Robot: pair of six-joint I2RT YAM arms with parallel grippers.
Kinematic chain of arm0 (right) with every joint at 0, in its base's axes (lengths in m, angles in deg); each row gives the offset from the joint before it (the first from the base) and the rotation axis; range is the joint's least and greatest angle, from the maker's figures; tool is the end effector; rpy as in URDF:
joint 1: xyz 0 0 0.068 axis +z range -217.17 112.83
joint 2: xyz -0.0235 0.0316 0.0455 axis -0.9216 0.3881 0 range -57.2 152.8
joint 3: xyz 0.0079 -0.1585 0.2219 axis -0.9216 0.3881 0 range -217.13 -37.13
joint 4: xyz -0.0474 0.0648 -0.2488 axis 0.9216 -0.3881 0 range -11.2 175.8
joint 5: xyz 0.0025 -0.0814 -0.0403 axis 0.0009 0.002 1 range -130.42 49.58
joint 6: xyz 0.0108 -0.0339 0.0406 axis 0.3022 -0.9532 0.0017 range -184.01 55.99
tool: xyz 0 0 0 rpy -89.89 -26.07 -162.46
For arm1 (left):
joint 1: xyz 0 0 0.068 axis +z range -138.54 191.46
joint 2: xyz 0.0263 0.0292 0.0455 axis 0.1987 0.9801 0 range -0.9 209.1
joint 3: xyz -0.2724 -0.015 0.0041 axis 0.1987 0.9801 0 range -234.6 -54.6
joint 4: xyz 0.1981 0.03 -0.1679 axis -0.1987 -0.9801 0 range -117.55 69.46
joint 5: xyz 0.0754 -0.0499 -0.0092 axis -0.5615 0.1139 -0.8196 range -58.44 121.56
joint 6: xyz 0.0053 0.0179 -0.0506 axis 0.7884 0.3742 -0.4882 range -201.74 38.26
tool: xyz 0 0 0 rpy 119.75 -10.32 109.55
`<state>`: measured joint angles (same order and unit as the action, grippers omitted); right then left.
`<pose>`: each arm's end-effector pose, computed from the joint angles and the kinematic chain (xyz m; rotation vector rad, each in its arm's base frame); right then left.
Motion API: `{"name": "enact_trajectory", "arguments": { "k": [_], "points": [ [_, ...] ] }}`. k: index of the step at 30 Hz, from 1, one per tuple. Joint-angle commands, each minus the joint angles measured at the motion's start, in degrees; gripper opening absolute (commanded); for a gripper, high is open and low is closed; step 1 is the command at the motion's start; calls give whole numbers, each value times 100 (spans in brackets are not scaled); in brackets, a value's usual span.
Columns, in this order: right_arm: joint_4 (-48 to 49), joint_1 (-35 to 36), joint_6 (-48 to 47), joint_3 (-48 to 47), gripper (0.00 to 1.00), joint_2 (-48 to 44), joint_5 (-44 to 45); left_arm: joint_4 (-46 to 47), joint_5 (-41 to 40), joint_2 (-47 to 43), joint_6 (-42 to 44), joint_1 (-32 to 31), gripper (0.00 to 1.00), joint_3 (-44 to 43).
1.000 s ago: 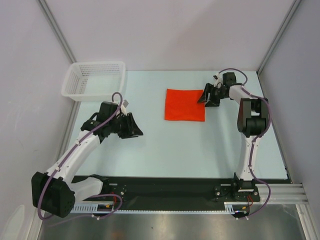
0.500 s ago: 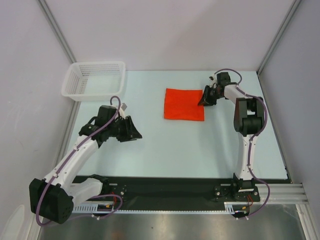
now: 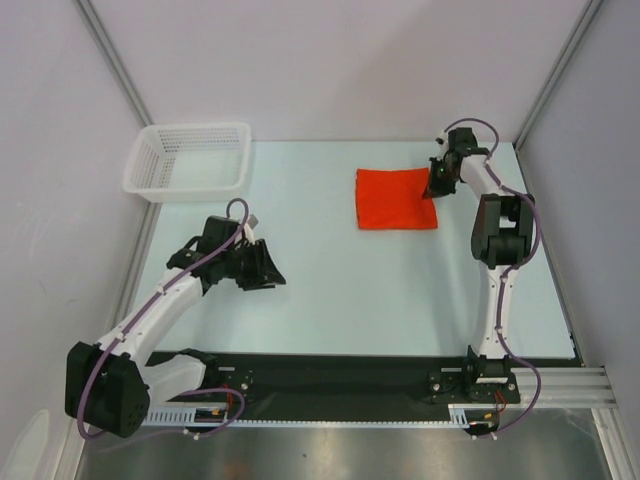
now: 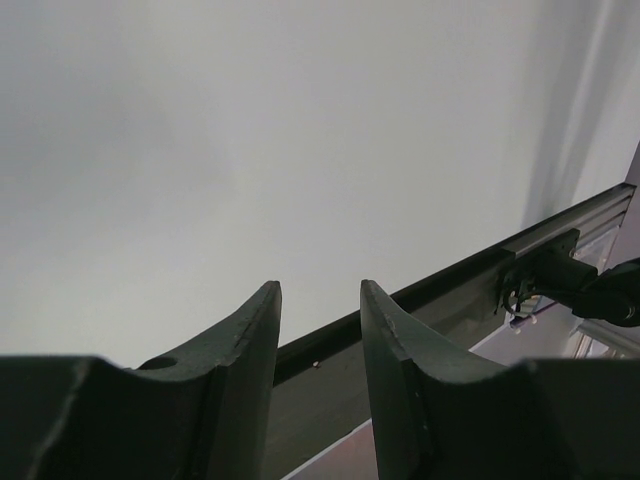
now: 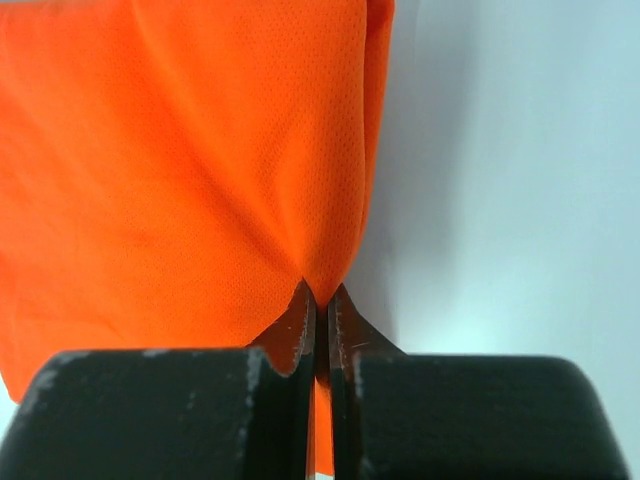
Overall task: Fold and stack the t-shirts
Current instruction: Neatly place the folded tshirt to the corner
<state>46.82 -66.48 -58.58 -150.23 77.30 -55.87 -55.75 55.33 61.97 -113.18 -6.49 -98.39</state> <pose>0.5083 0.0156 0.1741 0.0146 2.6155 0.3907 0.1980 -0.0794 0.2386 -0.1310 2.6196 -0.8525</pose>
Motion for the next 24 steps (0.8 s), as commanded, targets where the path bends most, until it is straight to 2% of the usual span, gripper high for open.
{"name": "enact_trajectory", "arguments": {
  "k": [1, 5, 9, 18, 22, 24],
  "points": [
    [-180, -306, -455, -502, 0, 24, 875, 215, 102, 102, 24, 20, 43, -42],
    [-206, -508, -859, -1107, 0, 331, 1297, 259, 119, 287, -2, 20, 42, -85],
    [-443, -807, -921, -2222, 0, 901, 1316, 435, 58, 375, -11, 20, 43, -95],
    [-127, -1229, -1466, -2612, 0, 1175, 1816, 804, 180, 779, -116, 11, 42, 107],
    [539, -1264, -1764, -2401, 0, 1114, 1895, 1120, 321, 1086, -239, 11, 42, 134],
    [611, -1273, -1817, -2629, 0, 1254, 1975, 1269, 356, 1201, -283, 11, 42, 116]
  ]
}}
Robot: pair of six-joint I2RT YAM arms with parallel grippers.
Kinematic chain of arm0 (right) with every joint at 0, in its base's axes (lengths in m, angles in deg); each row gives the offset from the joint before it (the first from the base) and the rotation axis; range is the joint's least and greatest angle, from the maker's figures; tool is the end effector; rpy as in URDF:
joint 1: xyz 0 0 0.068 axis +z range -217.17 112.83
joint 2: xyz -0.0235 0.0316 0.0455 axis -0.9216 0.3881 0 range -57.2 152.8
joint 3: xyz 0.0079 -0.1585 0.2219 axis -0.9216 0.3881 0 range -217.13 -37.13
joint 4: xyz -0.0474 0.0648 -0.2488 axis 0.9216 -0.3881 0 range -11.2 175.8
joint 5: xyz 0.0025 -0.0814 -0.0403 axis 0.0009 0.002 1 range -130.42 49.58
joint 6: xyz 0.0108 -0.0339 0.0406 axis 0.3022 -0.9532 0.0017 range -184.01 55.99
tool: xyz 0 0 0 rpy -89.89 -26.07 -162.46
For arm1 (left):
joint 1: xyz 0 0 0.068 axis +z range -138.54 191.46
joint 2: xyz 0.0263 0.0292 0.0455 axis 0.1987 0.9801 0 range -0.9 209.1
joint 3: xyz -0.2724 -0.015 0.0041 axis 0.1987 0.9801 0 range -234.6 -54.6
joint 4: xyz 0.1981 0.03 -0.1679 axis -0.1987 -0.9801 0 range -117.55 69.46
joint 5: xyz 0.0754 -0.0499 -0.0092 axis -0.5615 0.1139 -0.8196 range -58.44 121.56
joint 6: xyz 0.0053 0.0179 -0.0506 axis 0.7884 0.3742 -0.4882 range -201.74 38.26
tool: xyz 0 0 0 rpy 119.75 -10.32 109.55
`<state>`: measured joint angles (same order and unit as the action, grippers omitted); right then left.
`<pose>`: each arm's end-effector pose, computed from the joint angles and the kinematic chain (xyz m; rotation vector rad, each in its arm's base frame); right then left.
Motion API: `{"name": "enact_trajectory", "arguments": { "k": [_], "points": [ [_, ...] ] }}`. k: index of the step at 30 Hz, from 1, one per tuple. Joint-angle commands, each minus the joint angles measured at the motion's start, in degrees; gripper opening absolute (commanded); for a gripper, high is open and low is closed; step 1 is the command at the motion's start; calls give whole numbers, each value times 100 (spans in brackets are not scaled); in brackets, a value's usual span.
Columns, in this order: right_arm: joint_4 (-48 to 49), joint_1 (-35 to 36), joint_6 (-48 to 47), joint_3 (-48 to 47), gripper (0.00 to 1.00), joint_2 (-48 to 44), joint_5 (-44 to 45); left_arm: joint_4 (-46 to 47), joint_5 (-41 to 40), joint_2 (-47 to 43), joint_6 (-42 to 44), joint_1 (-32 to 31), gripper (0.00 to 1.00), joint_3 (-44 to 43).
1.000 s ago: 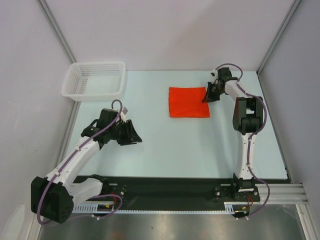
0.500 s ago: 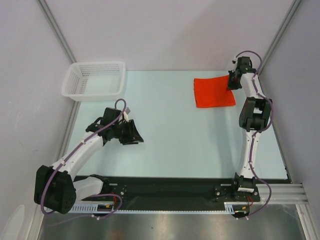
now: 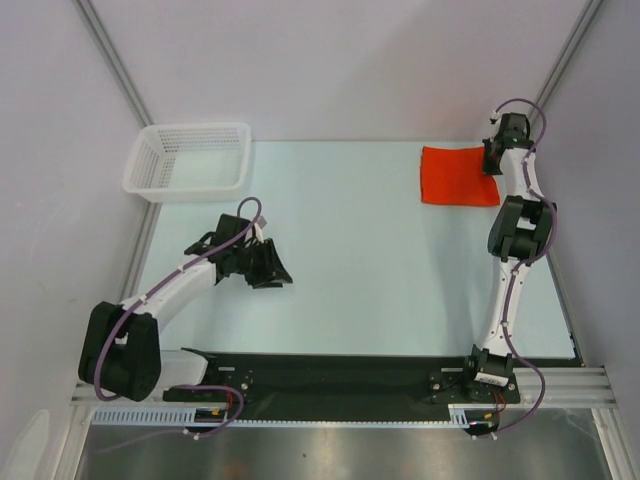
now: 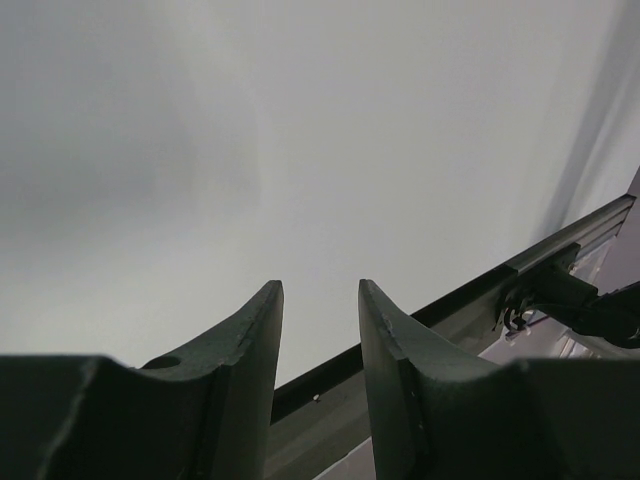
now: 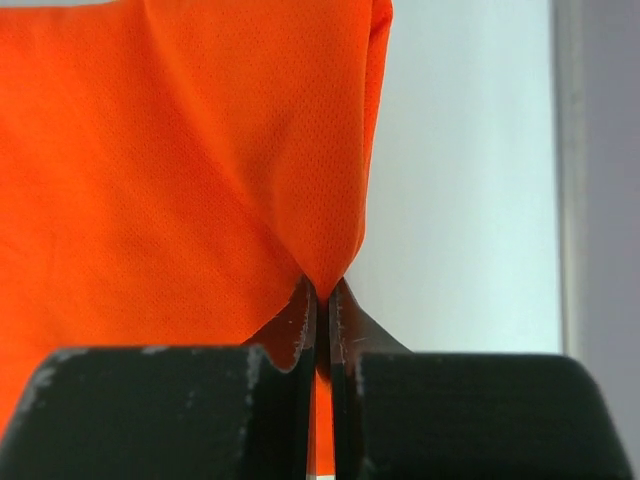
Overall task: Fold and stack the t-shirts
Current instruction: Neatly place the folded tshirt to the corner
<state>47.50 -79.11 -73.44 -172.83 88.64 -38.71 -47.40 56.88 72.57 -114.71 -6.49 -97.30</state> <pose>0.5504 -0.1175 0.1956 0.0671 2.4253 -0.2065 0.2262 -0.0894 0.2032 -0.1771 2.6843 -0.8793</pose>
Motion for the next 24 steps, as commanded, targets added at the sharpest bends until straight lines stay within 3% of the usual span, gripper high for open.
{"name": "enact_trajectory", "arguments": {
  "k": [1, 13, 24],
  "points": [
    [543, -18, -375, -457, 0, 181, 294, 470, 219, 202, -148, 11, 41, -2],
    [956, -317, -700, -694, 0, 348, 505, 523, 333, 861, -43, 11, 41, -63],
    [1193, -449, -894, -879, 0, 638, 13, 234, 447, 1529, 273, 11, 40, -678]
  ]
}}
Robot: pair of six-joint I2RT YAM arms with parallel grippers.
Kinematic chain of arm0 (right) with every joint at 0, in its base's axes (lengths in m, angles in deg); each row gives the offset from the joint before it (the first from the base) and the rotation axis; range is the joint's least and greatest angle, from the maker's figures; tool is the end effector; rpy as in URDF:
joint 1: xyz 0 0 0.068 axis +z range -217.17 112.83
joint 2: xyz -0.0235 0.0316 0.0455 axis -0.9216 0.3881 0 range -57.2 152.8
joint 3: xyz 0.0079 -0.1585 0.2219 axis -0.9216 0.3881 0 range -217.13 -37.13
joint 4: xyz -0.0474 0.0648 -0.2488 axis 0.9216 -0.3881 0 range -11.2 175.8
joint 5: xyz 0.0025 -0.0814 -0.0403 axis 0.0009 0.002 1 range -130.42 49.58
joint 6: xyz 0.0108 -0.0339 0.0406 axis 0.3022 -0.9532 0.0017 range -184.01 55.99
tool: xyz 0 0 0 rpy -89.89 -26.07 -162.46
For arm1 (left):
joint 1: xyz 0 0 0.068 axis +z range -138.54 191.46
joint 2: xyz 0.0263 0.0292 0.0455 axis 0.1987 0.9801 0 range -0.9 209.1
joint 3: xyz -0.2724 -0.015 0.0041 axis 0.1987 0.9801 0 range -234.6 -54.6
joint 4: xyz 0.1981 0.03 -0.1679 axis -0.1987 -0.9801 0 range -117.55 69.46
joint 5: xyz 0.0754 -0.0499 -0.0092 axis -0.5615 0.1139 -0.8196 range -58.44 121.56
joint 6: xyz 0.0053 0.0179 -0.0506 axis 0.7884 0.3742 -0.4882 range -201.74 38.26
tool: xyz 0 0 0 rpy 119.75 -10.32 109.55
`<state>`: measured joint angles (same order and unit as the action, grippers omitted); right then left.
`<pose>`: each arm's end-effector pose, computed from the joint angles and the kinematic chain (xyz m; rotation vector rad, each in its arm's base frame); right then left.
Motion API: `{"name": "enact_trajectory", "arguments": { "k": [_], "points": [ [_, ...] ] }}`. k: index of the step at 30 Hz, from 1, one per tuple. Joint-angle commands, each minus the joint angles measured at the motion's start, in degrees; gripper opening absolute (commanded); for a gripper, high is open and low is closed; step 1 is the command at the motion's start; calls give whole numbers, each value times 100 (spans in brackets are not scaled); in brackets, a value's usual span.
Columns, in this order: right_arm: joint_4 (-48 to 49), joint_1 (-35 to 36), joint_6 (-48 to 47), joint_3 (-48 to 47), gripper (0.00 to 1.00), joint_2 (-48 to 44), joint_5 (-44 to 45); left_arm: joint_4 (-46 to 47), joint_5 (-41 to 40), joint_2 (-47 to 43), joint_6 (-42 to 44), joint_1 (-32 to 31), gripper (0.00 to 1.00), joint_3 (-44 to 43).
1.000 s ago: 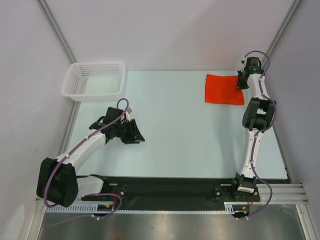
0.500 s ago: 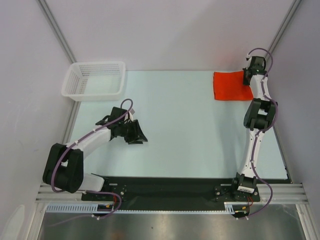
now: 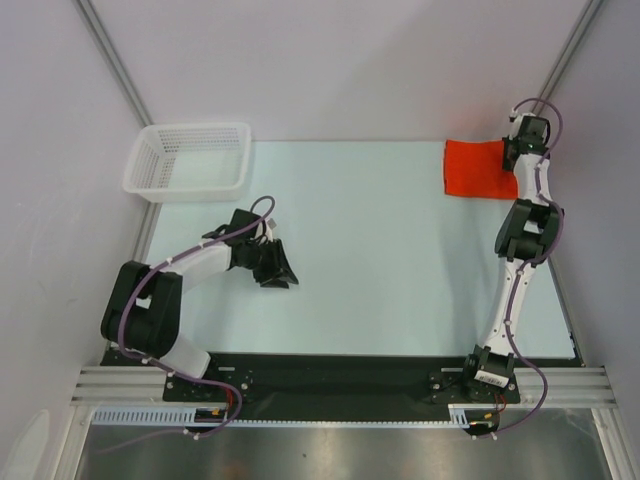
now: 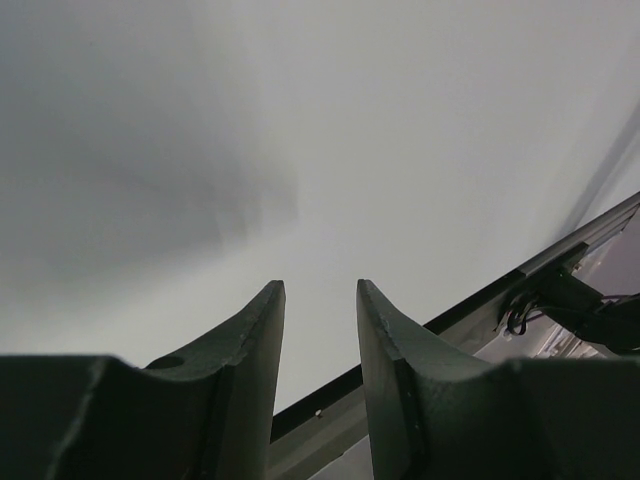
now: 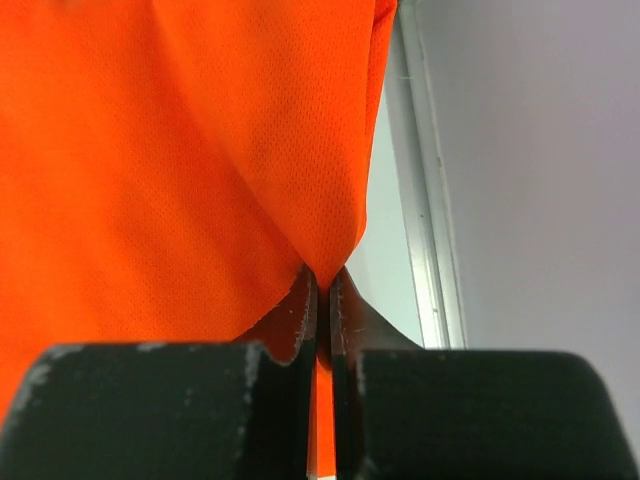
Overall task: Fold and stack the t-shirts
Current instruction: Neatly place the folded tshirt to the corner
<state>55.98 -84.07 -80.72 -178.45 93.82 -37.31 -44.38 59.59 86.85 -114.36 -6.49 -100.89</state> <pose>0.5611 -0.1725 0.1895 0.0333 2.2864 -0.3712 0.2582 -0.1014 0.1644 -0.2072 2.8205 -0.9013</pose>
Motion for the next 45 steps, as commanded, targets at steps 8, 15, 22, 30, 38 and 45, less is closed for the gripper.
{"name": "enact_trajectory", "arguments": {
  "k": [8, 15, 22, 30, 38, 45],
  "points": [
    [662, 91, -280, -274, 0, 173, -364, -227, 167, 278, 344, 11, 40, -540],
    [767, 91, -228, -291, 7, 244, -320, -271, 185, 340, 344, 11, 40, -584],
    [759, 100, 132, -317, 54, 95, 626, -429, 142, 331, 405, 11, 41, -768],
    [478, 188, 501, -195, 77, -1028, 1051, -631, 203, 7, 335, 11, 43, -1225],
    [-533, 705, 1582, 1257, 97, -2680, 753, -693, 212, -793, -130, 11, 47, -1332],
    [-139, 1513, 2224, 4565, 100, -5193, -248, -210, 106, -2093, -719, 11, 63, -418]
  ]
}}
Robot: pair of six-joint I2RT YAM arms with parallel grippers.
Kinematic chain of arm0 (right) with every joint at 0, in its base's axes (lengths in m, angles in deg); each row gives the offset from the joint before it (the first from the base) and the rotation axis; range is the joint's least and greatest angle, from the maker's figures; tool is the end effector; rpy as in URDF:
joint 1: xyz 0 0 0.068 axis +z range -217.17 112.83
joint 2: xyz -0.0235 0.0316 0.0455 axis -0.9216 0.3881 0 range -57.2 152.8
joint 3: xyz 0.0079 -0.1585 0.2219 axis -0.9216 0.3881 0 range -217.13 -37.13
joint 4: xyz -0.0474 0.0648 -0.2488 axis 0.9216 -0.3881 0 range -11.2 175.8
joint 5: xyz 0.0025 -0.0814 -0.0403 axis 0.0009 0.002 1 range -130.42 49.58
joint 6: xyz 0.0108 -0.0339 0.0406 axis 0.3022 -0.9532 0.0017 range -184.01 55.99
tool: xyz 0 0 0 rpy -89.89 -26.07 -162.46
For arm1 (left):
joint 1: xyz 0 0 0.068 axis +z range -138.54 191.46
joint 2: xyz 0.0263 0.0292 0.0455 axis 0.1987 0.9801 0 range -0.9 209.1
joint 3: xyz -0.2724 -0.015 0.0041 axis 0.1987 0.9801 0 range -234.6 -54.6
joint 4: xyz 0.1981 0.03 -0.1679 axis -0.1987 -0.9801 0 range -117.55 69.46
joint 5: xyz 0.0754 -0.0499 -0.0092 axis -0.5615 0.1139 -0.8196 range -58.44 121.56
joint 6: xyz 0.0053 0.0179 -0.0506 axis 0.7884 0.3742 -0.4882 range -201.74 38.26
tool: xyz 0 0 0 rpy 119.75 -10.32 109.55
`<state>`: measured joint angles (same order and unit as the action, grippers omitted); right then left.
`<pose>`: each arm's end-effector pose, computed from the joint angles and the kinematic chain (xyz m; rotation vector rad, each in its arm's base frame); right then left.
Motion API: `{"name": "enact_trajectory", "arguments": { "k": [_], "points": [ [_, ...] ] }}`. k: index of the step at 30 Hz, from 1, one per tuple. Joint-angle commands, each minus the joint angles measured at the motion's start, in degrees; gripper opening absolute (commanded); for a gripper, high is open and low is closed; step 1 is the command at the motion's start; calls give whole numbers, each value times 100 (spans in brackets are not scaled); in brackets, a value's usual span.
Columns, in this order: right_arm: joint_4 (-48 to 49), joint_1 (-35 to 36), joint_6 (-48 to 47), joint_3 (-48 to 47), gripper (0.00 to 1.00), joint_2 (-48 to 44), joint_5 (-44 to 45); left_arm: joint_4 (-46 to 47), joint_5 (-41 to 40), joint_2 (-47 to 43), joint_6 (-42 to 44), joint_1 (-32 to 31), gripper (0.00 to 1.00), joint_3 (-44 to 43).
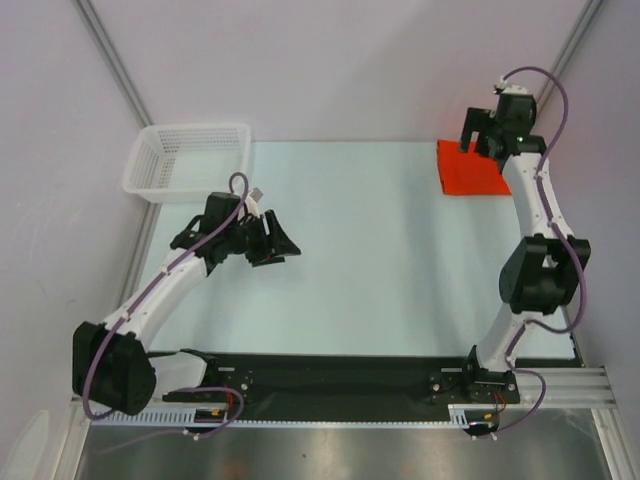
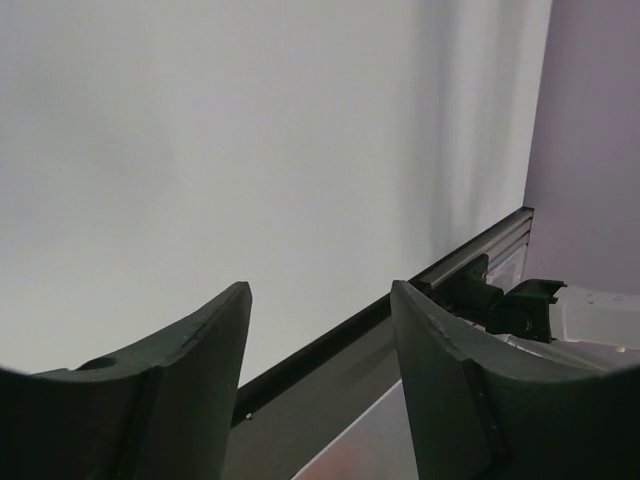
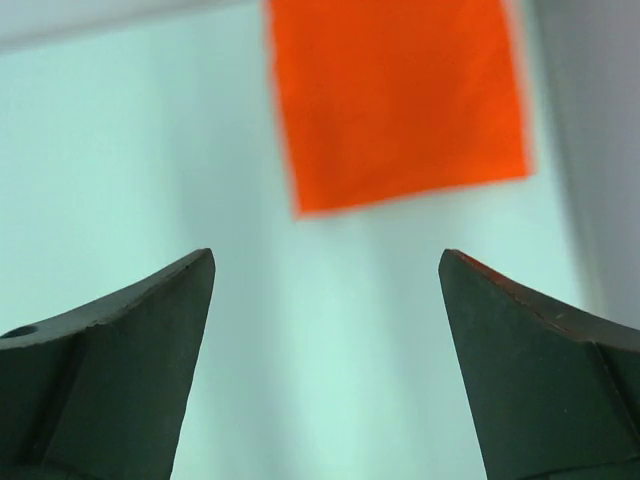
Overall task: Fold and stack the t-shirts
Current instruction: Neatly place the folded tshirt to the corner
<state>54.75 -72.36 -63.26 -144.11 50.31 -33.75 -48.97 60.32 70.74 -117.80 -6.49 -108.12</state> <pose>0.4359 -0.0437 0.3656 0.1792 2.1149 -0.1697 0.2425 -0.0967 0.2685 -0.1408 2.5049 -1.0216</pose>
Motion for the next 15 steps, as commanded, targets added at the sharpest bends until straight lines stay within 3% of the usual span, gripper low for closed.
{"name": "enact_trajectory", "arguments": {
  "k": [1, 6, 10, 15],
  "points": [
    [72, 404, 583, 1518, 100, -1150, -780, 285, 16, -606, -437, 3, 65, 394],
    [1195, 835, 1839, 4415, 100, -3259, -2140, 416, -168, -1405, -596, 3, 73, 912],
    [2110, 1598, 2797, 6296, 100, -4640, -2627, 627, -274, -1758, -631, -24, 78, 1396],
    [3025, 2127, 4009, 8015, 100, -6046, -3014, 1733, -230, -2714, -1166, -120, 79, 2686]
  ]
}}
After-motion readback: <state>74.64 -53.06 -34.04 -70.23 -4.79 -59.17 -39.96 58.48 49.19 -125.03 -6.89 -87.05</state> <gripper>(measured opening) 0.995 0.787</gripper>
